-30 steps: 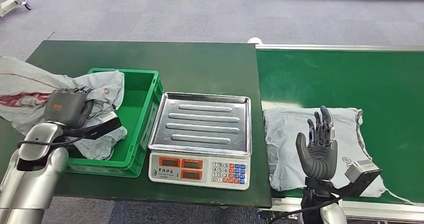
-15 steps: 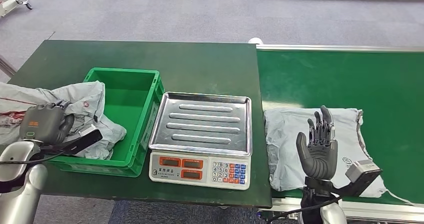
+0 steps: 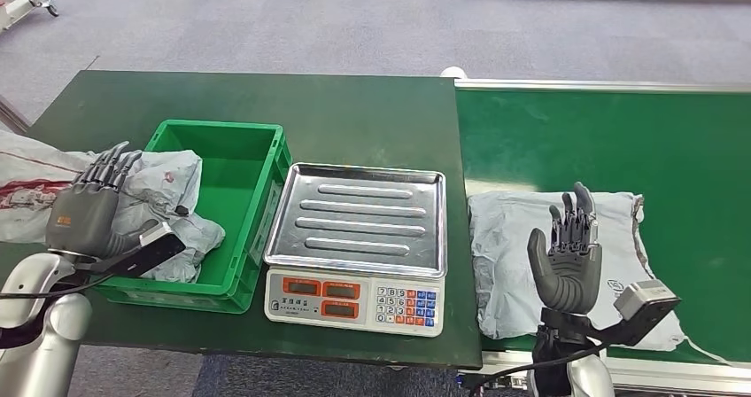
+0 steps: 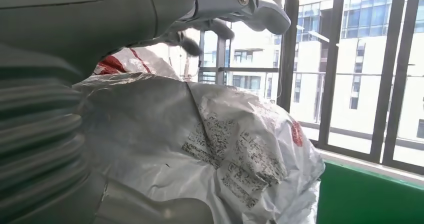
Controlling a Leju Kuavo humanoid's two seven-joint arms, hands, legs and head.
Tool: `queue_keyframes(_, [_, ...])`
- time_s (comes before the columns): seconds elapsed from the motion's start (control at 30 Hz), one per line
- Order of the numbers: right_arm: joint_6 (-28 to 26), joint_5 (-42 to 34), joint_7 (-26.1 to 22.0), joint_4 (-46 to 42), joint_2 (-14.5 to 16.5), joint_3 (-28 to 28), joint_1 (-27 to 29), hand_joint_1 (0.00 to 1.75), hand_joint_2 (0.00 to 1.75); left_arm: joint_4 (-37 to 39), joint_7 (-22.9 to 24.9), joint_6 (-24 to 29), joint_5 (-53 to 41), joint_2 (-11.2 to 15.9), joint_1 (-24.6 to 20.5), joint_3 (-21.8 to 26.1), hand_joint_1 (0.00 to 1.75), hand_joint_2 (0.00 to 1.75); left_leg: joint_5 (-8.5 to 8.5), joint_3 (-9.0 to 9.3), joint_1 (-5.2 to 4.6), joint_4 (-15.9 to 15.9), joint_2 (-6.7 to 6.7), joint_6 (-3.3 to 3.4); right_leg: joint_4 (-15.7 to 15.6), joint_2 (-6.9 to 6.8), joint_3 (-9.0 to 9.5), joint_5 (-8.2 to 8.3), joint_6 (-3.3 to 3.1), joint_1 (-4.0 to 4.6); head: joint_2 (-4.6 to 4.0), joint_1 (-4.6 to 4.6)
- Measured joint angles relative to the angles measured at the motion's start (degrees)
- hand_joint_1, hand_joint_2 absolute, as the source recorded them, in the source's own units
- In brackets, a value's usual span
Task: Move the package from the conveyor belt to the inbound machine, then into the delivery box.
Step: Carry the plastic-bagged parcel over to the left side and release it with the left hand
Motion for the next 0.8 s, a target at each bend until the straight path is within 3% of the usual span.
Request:
queue_keyframes(0.27, [-0.11,-0.27,-0.03,0.73,0.0,0.23,-1.07,0.0,1.75,-1.06,-1.65,-0.49,2.32,-0.67,0.91,-0.11,0.0,1.75,0.01,0.0,0.02,0.0,0.0,-0.01,0.0,0.0,0.0,0.0,0.0,0.0,0.0,0.01])
queue_keyframes(0.4, [-0.35,-0.31,0.26,1.15,0.0,0.65,-2.09,0.0,1.75,-2.01,-4.72,-1.47,9.45,-1.9,0.85,-0.11,0.0,1.75,0.01,0.01,0.01,0.01,0.0,-0.01,0.0,0.0,0.0,0.0,0.0,0.0,0.0,0.01])
queue_keyframes(0.6, [-2.63,3.39,2.01,3.27,0.0,3.63,-5.33,0.0,1.75,-5.57,-8.23,-12.32,34.38,-8.07,-0.18,-3.27,0.0,1.75,0.02,0.02,-0.05,0.05,-0.02,0.01,-0.01,0.0,0.0,0.06,0.05,-0.03,0.0,0.0])
queue_keyframes(0.8, [-4.85,6.79,3.98,6.79,0.02,9.35,-9.98,0.0,1.75,-4.73,-7.82,-14.34,48.26,-14.72,-3.75,-12.93,0.0,1.75,0.07,0.01,-0.06,0.07,-0.04,0.01,-0.01,-0.02,0.02,0.13,0.09,-0.13,0.0,0.0])
